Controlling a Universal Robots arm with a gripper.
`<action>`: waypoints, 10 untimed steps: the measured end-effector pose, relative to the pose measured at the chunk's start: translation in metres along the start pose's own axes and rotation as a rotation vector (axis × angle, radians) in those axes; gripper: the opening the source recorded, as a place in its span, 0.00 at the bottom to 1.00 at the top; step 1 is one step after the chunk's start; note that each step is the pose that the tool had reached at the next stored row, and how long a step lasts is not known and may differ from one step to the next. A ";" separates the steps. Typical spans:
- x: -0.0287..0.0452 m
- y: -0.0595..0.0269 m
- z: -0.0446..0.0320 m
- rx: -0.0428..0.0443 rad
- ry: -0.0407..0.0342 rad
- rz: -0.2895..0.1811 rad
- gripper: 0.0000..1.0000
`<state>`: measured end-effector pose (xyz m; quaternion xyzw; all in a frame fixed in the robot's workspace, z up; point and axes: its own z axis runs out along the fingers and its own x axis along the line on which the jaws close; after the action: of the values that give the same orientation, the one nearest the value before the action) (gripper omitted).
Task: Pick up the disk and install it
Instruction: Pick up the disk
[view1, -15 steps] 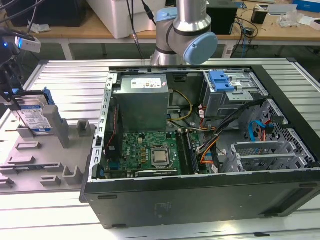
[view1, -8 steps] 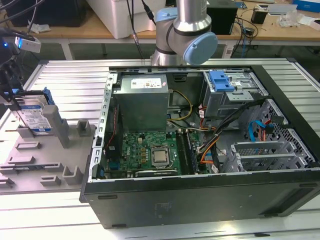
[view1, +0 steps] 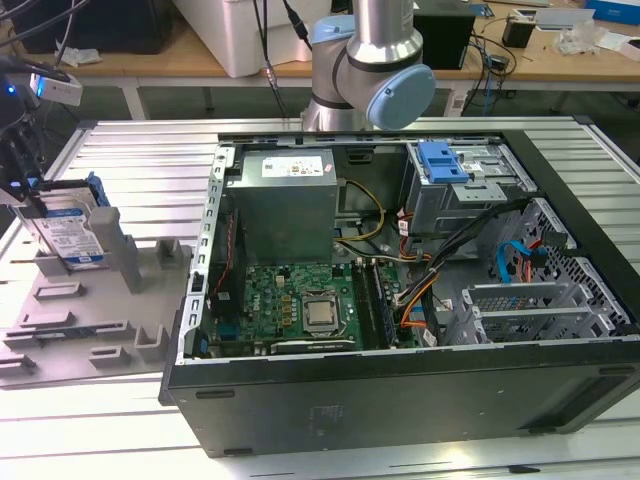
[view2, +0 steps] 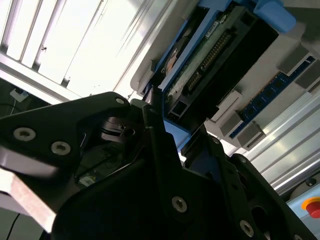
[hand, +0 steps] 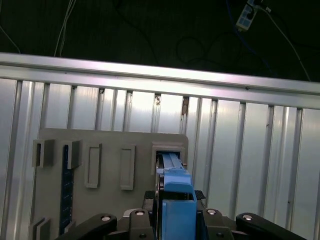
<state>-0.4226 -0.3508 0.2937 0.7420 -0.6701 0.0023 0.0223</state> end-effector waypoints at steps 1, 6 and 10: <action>0.0000 0.0000 0.0000 0.0000 0.0001 0.000 0.38; 0.0001 0.0000 0.0001 0.0001 0.0000 0.000 0.38; 0.0002 0.0000 0.0001 0.0000 0.0000 0.000 0.38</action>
<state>-0.4225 -0.3509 0.2937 0.7420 -0.6701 0.0023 0.0223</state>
